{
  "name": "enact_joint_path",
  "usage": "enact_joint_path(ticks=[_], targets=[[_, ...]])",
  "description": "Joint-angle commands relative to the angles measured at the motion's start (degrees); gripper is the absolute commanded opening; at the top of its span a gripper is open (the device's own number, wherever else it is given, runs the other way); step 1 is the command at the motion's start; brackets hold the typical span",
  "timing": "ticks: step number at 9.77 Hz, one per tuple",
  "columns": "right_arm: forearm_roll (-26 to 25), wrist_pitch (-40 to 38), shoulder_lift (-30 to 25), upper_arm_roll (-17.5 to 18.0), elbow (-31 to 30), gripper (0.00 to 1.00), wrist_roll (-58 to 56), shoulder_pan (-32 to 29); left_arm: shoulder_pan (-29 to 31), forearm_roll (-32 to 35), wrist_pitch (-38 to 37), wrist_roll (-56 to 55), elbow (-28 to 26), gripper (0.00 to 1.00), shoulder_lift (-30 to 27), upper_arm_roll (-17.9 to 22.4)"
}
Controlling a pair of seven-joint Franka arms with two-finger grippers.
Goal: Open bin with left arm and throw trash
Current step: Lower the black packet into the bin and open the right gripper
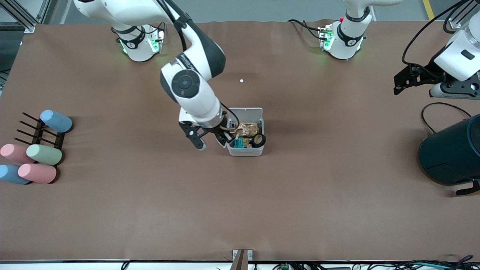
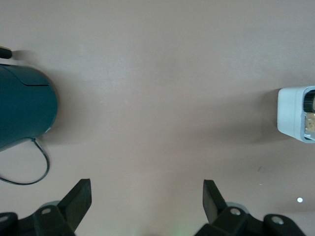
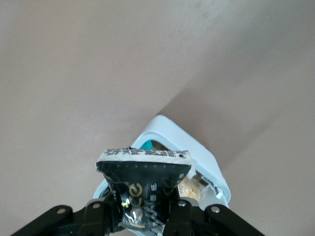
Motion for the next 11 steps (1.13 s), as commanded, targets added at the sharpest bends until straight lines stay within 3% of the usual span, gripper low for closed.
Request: enact_joint_path(ticks=[1,3,4,5,6,11], targets=[[-0.9,-0.8,2.6,-0.6,2.5,0.04,1.3,2.3,-0.3,-1.1,-1.0,0.0,3.7,1.00,2.6,0.5],[-0.9,-0.9,3.4,-0.5,2.4,0.08,1.3,4.6,-0.4,-0.8,-1.0,-0.3,4.4,1.00,2.9,0.6],[-0.9,-0.9,4.2,-0.5,2.4,0.17,1.4,6.0,-0.4,-0.9,-1.0,-0.3,4.4,1.00,2.9,0.6],[-0.6,-0.9,4.9,-0.4,2.4,0.37,1.5,6.3,0.0,-0.9,-0.9,-0.3,4.5,1.00,3.0,0.6],[-0.7,-0.8,5.2,-0.5,2.4,0.48,1.5,7.1,0.0,-1.1,-0.9,-0.2,4.5,1.00,3.3,0.8],[-0.8,-0.9,5.2,-0.6,2.5,0.82,1.4,6.3,0.0,-1.1,-0.9,-1.4,4.5,1.00,3.5,0.8]])
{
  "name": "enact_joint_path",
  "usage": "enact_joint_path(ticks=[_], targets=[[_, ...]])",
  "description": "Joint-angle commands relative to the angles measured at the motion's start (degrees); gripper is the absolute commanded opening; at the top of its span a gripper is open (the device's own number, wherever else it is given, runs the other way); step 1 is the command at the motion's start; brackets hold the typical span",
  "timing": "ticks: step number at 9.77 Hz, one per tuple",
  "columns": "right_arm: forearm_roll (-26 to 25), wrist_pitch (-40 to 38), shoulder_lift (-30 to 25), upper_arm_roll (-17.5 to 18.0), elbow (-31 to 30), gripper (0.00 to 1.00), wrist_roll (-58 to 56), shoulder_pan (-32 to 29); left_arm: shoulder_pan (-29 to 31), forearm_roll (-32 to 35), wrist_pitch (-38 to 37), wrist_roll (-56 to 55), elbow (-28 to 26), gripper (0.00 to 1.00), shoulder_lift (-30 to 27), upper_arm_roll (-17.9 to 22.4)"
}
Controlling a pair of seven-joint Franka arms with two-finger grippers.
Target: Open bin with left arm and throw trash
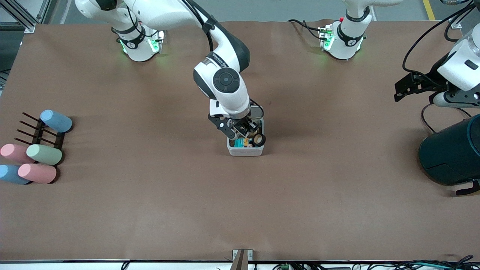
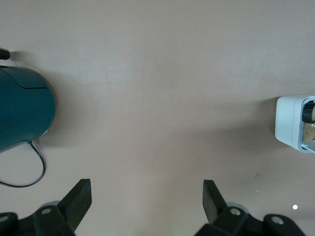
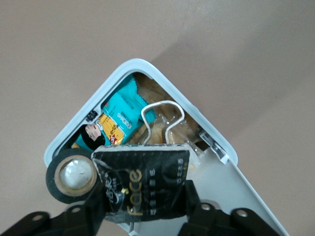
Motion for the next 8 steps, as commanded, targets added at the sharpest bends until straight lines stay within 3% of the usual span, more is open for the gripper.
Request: enact_joint_path(ticks=[1,4,7,8], targets=[[-0.6,-0.9,0.3,0.2,0.9,0.99,0.7,-0.5,0.0,-0.9,-0.9,-0.5,1.6,1.00,0.6,0.2],[-0.6,-1.8,-0.6,-0.2,2.6,1.00,0.5,-0.7,0.0,-0.8,-0.9,-0.5,1.6,1.00,0.6,0.2],[-0.6,-16.6,-2.5,-2.0,11.0,1.00,0.0,-7.1,0.0,-0.5,-0.9,-0.5,1.6,1.00,0.6,0.2],[-2.2,-17.7,-6.1,-1.9,10.5,1.00,-2.4,-10.0,0.0,-0.4,-0.9,-0.5,1.6,1.00,0.6,0.2]])
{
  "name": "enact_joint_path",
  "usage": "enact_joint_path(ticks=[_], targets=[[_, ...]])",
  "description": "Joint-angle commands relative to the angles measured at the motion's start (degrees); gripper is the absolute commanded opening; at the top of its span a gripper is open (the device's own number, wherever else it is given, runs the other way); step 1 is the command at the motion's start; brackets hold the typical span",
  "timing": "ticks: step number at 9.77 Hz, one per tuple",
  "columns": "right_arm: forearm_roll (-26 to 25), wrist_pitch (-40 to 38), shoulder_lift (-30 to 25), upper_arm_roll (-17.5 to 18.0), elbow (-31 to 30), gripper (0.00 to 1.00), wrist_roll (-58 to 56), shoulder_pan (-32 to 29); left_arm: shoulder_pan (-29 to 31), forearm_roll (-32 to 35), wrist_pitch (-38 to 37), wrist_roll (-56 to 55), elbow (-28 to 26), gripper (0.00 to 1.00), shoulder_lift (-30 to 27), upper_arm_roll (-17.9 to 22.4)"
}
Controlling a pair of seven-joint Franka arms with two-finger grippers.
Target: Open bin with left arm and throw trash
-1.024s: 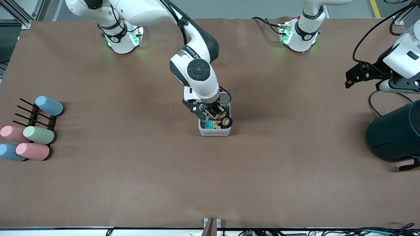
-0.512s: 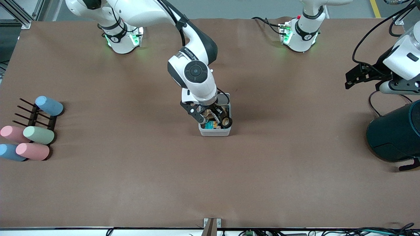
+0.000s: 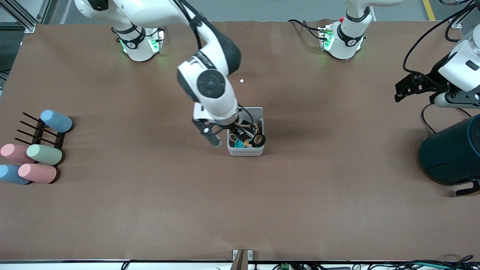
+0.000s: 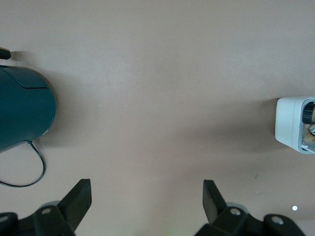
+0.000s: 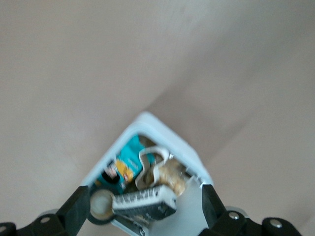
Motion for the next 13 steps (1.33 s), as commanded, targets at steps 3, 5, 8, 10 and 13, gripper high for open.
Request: enact_joint_path(ticks=[3,5,8,10,13], targets=[[-2.9,-12.6,-13.1,0.8,-2.6,1.00,-19.5,-16.4,0.0,-0.4,-0.9,-0.4,1.4,1.00,0.4,0.2],[-3.3,-22.7,-19.3,0.7,-2.8,1.00,-40.0,-26.2,0.0,-0.4,-0.8,-0.4,1.3,1.00,0.5,0.2],[-5.2,-32.9,-29.8,0.8,-8.1,1.00,-69.2,-36.7,0.2,-0.5,-0.8,-0.4,1.4,1.00,0.5,0.3],[-8.7,-31.8,-37.6,0.9,-18.3,1.00,-80.5,-37.0,0.2,-0.5,-0.8,-0.4,1.4,1.00,0.5,0.3],[-8.5,-32.4,-38.7,1.2,-14.8,1.00,-84.9,-36.4,0.6,-0.6,-0.8,-0.4,1.4,1.00,0.5,0.3]])
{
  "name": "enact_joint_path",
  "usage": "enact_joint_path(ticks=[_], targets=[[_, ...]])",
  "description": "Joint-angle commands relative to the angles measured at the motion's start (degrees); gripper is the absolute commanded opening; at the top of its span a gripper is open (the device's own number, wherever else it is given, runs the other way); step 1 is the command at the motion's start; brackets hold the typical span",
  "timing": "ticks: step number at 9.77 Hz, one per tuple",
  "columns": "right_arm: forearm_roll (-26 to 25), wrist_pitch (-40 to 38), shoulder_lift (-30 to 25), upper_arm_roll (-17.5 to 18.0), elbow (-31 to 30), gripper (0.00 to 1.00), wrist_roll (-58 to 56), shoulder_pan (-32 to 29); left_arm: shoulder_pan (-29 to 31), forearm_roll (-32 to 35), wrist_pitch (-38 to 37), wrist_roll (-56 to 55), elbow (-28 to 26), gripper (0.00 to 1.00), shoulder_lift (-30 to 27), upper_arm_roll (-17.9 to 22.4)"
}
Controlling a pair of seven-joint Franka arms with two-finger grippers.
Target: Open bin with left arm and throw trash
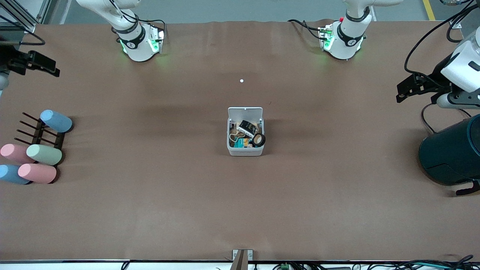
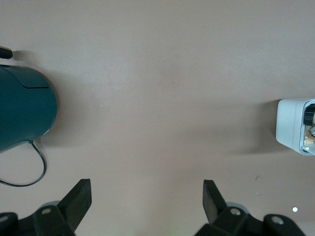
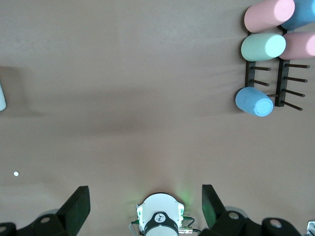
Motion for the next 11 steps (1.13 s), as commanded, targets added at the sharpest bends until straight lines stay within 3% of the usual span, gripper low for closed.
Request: enact_joint_path(ticks=[1,5,11], targets=[[-1.3,1.3,0.5,0.4,2.5,1.00,-1.1,0.3,0.3,-0.6,-0.7,-0.4,1.1,1.00,0.3,0.2],[-0.8,5.6,1.9,0.5,3.6,1.00,-4.4,-0.7,2.0,-0.2,1.9,-1.3,1.1,1.00,1.1,0.2],[-1.0,5.1,1.8,0.3,2.4,1.00,-6.5,-0.4,1.9,0.0,2.0,-1.6,1.1,1.00,1.4,0.3]])
